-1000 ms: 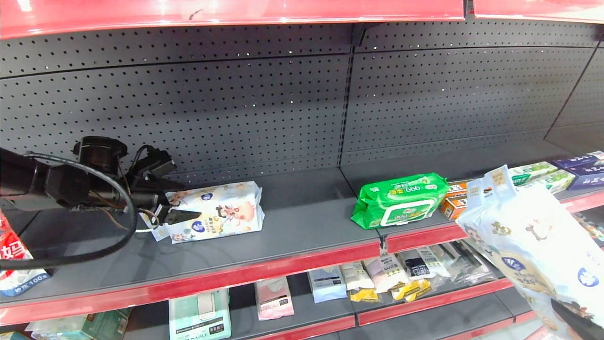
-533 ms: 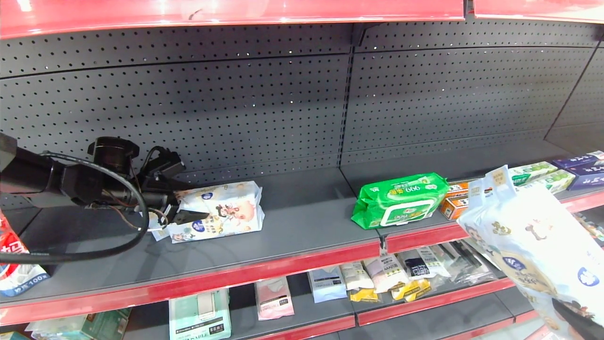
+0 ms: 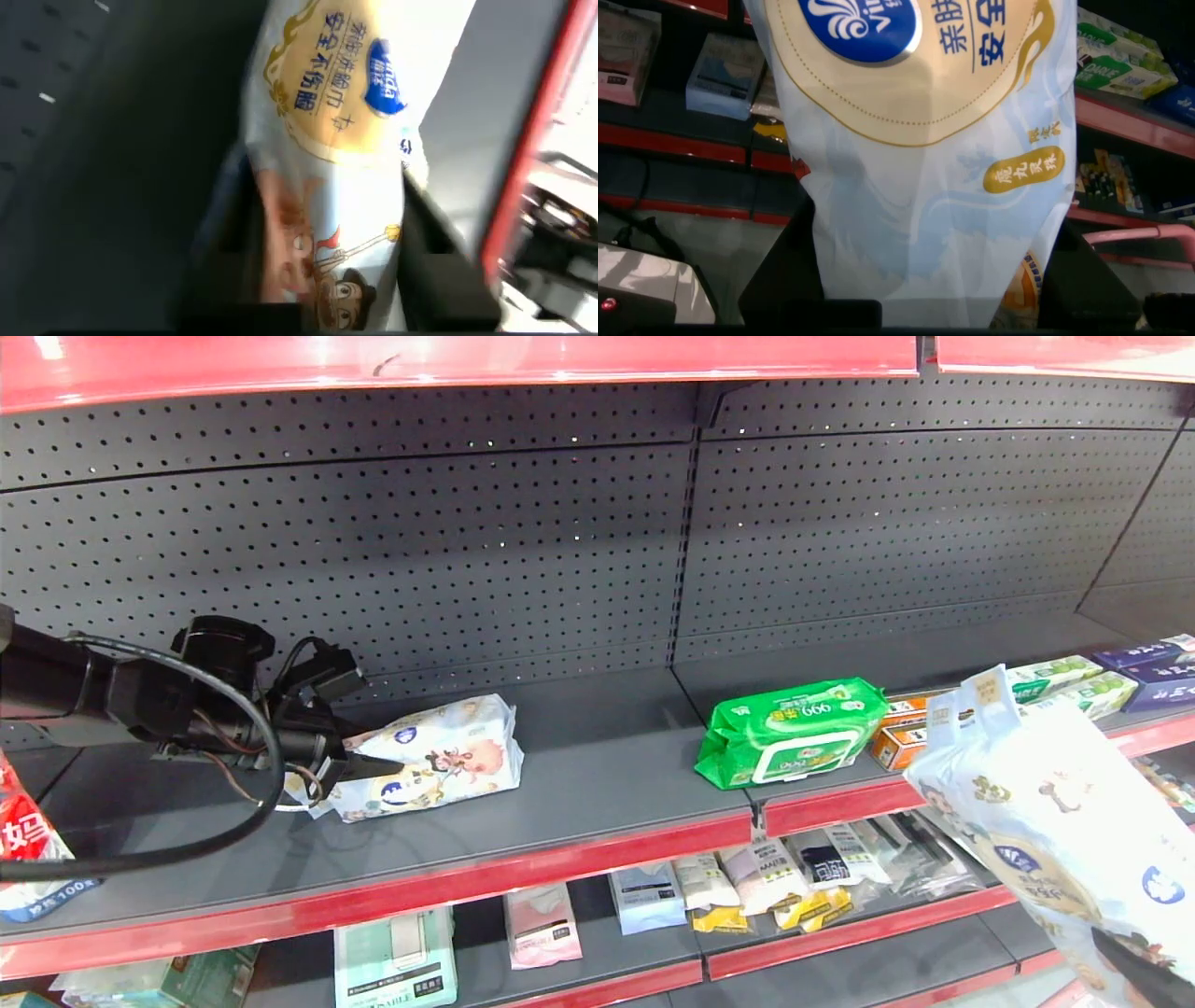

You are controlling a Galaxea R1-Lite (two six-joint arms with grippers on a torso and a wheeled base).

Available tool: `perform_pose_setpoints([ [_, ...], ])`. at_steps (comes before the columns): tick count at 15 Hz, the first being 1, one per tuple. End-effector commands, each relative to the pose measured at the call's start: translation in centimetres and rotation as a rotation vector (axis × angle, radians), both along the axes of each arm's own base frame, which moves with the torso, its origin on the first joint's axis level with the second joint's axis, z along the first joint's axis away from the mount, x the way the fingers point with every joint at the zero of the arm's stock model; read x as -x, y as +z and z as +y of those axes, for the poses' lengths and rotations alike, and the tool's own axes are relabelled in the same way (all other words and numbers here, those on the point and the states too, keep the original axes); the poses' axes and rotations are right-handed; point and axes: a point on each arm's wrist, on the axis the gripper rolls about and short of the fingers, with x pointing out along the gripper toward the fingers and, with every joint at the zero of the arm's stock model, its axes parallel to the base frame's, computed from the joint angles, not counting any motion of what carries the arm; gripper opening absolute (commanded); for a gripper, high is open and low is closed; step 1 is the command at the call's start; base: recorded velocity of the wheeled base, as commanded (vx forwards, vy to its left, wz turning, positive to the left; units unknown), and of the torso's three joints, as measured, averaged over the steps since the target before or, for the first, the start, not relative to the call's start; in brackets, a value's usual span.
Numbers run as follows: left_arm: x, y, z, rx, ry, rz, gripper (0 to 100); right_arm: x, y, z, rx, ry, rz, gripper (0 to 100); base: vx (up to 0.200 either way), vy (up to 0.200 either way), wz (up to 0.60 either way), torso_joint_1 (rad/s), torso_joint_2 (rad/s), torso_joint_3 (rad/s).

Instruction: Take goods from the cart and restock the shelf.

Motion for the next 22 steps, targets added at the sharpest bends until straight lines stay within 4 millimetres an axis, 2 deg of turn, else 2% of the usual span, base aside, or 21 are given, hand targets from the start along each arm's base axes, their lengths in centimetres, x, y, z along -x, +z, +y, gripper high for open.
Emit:
perform_pose_setpoints([
  [1,0.3,1.0,0.0,-0.001,-0.003,-0.028,0,0.0,0.0,0.0,0.001,0.001,0.000,0,0.000,0.000,0.00,0.000,0.00,0.000],
  [6,1.0,1.4,1.8,0.012,-0.050,-0.091,0,0.0,0.0,0.0,0.001,0.001,-0.001,0,0.000,0.000,0.00,0.000,0.00,0.000],
  [15,4.9,1.2,1.2,0.025,-0.116,-0.081,0,0.1,0.0,0.0,0.003,0.002,-0.006,0,0.000,0.000,0.00,0.000,0.00,0.000],
  [22,5.5,0.2,1.1,0.018,-0.120,-0.048,0,0.1,0.0,0.0,0.009,0.004,-0.007,0,0.000,0.000,0.00,0.000,0.00,0.000],
])
